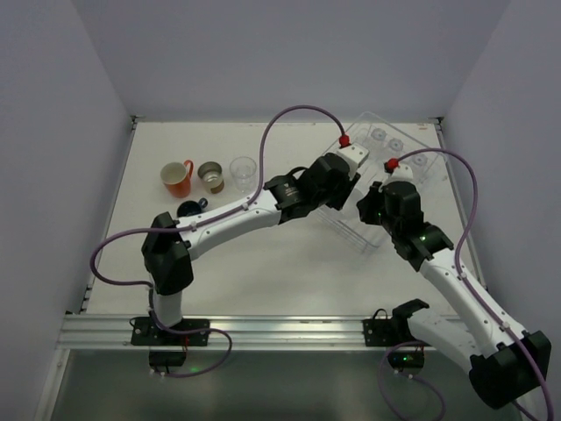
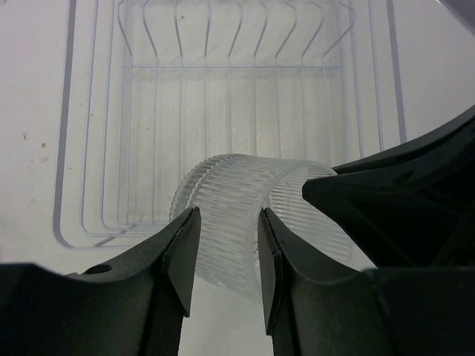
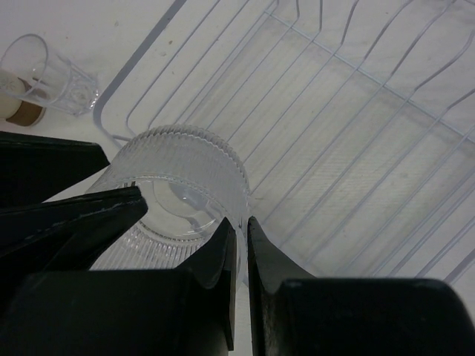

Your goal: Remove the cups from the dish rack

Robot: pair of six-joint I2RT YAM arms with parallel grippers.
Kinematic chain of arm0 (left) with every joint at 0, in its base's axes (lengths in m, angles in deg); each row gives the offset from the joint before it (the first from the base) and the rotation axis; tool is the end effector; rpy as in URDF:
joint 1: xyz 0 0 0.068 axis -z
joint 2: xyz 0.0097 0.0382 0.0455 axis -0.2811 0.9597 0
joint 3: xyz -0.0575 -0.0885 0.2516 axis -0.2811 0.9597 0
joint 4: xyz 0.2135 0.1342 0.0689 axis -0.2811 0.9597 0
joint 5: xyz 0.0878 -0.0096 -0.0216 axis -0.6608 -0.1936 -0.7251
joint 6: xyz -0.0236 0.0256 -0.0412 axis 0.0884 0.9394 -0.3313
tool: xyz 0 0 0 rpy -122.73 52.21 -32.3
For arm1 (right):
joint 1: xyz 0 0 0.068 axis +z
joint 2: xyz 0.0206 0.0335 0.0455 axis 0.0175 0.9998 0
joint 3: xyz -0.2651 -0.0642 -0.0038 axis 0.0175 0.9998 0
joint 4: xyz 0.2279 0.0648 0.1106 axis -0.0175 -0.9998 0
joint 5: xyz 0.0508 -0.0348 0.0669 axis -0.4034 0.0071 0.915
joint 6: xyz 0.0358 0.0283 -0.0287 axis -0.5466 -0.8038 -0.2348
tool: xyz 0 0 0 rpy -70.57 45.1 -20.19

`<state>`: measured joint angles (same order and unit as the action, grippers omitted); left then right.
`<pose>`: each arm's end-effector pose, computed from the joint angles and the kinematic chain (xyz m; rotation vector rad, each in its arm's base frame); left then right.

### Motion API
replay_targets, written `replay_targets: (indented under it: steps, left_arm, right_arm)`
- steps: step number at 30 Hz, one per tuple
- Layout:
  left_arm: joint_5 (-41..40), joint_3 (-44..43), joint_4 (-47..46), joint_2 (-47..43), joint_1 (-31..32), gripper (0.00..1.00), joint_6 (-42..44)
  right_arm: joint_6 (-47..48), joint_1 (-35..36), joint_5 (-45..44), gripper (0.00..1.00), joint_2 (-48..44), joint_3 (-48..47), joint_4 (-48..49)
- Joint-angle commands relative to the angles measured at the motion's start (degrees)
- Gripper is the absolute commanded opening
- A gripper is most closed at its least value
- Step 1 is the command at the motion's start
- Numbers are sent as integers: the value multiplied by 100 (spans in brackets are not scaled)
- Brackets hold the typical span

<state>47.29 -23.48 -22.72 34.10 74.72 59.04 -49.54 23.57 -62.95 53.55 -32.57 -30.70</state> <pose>0.2372 -0.3691 0.3331 0.6738 2.0322 -0.4952 0.1941 0.0748 0.2945 0.1558 2.0666 0.3724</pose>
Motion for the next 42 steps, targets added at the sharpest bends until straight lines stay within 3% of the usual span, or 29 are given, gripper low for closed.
replay_targets:
  steps: [1, 5, 9, 12, 14, 15, 17, 18, 22, 23, 26, 36, 42]
  left_arm:
    - [-379, -498, 329, 252, 102, 42, 321]
    - [-564, -657, 444, 341, 137, 32, 391]
    - [-757, -719, 444, 245, 146, 0, 427]
    - [-854, -614, 330, 34, 155, 0, 400]
    - [-889, -482, 111, -212, 155, 0, 374]
    - [-907, -264, -21, -317, 155, 0, 339]
    - [-933, -26, -381, -669, 155, 0, 286]
    - [-951, 158, -478, -774, 146, 0, 234]
    - [-1118, 432, -655, -1292, 103, 0, 189]
    - [-1162, 476, -629, -1363, 41, 0, 181]
    - [-1171, 836, -532, -1785, -265, 0, 23]
    - [-890, 3735, -400, -3814, -2094, 0, -856]
    - [-661, 4660, -812, -3755, -2912, 0, -1234]
  right_arm:
    - [-41, 125, -105, 0, -289, -549, 736]
    - [3, 257, -183, 0, -421, -629, 745]
    - [29, 283, -192, 0, -623, -743, 596]
    - [-32, 292, -131, 1, -772, -725, 481]
    - [-102, 283, 9, 15, -869, -682, 455]
    - [-120, 292, 114, 31, -922, -647, 446]
    - [-225, 292, 448, 44, -1098, -637, 428]
    - [-278, 292, 536, 56, -1159, -637, 411]
    - [-331, 292, 818, 79, -1414, -804, 227]
    - [-340, 292, 984, 81, -1510, -874, 191]
    - [-366, 292, 1187, 82, -1704, -901, 200]
    - [-445, 283, 1310, 80, -1670, -304, 428]
    - [-542, 292, 1591, 79, -1354, 4, 656]
